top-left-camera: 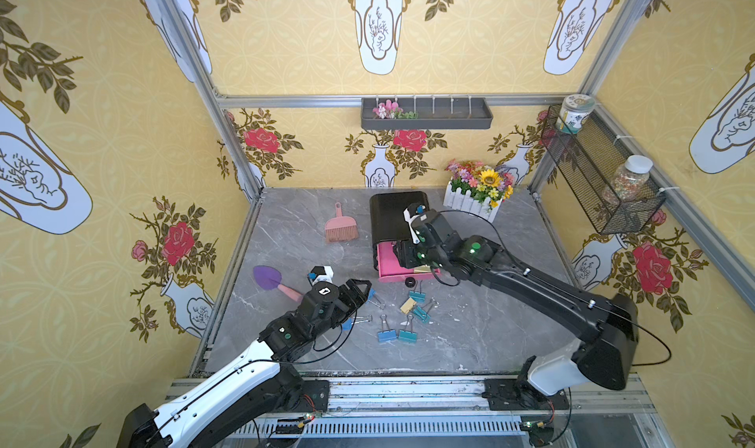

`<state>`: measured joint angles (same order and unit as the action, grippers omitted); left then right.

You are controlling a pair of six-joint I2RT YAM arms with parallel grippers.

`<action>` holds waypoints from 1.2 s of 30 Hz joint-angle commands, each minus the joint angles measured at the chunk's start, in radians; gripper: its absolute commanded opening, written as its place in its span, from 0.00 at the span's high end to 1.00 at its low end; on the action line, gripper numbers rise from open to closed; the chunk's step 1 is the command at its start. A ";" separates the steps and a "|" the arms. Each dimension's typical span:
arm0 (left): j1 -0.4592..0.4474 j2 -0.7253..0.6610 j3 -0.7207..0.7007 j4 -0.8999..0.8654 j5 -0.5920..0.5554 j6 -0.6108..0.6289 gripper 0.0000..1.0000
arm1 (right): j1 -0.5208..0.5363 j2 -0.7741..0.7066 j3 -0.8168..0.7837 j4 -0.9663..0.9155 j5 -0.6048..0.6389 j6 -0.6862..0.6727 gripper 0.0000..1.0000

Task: Put the binder clips in the drawer according to color
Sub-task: Adjust the binder clip at the drawer, then pick up the binder clip at the center of the board.

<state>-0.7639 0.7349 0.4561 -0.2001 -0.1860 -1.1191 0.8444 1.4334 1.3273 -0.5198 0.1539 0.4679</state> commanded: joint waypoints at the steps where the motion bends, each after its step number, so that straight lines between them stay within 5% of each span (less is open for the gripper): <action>1: 0.002 0.017 -0.012 -0.034 0.040 0.048 0.21 | 0.003 -0.136 -0.119 -0.030 0.099 0.027 0.38; 8: 0.002 0.093 -0.105 0.119 0.128 -0.001 0.26 | 0.040 -0.386 -0.506 -0.036 0.118 0.232 0.45; 16: 0.000 0.221 -0.104 0.241 0.176 -0.015 0.27 | 0.118 -0.369 -0.729 0.190 0.138 0.316 0.50; 24: 0.001 0.196 -0.124 0.224 0.172 -0.035 0.27 | 0.216 -0.148 -0.708 0.316 0.143 0.282 0.48; 36: 0.002 0.132 -0.138 0.178 0.149 -0.047 0.24 | 0.340 0.105 -0.546 0.171 0.330 0.252 0.43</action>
<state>-0.7635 0.8707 0.3168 -0.0044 -0.0296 -1.1633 1.1797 1.5131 0.7616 -0.2939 0.4183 0.7284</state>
